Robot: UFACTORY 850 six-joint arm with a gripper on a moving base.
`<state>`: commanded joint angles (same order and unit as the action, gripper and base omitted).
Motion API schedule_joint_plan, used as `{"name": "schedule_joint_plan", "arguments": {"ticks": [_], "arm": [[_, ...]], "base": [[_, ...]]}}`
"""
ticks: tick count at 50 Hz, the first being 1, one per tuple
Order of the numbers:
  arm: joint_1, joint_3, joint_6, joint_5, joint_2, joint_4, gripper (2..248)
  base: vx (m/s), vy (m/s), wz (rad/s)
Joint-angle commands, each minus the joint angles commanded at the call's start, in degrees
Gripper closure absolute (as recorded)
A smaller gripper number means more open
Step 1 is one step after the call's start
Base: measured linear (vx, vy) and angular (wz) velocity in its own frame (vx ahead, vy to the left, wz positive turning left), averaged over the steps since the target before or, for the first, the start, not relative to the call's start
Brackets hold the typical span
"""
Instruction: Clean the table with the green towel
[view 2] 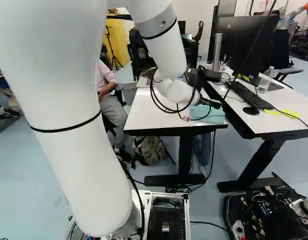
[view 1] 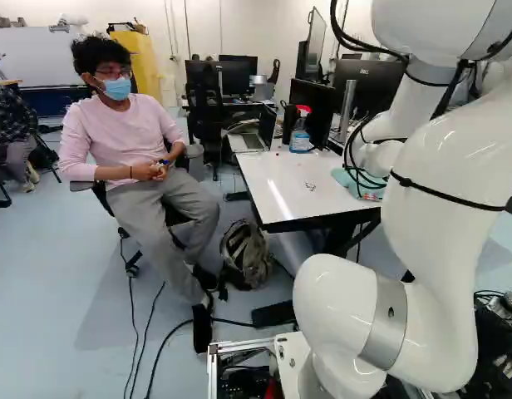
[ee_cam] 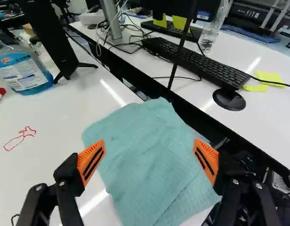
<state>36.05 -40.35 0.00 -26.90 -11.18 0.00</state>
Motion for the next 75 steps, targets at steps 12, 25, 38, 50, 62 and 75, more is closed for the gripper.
{"name": "schedule_joint_plan", "arguments": {"ticks": [12, 25, 38, 50, 62, 75], "arm": [[0.3, -1.7, 0.0, 3.0, -1.5, 0.0, 3], [-0.2, -3.1, 0.0, 6.3, -2.7, 0.0, 3], [-0.8, -4.3, 0.0, 7.7, -3.7, 0.0, 3], [-0.7, -5.5, 0.0, 7.7, -4.7, 0.0, 3], [-0.4, -6.2, 0.0, 7.7, -5.3, 0.0, 3], [-0.4, -6.2, 0.0, 7.7, -5.3, 0.0, 3]], "base": [[0.0, 0.0, 0.0], [0.0, 0.0, 0.0], [0.0, 0.0, 0.0], [0.0, 0.0, 0.0], [0.0, 0.0, 0.0], [0.0, 0.0, 0.0]]}}
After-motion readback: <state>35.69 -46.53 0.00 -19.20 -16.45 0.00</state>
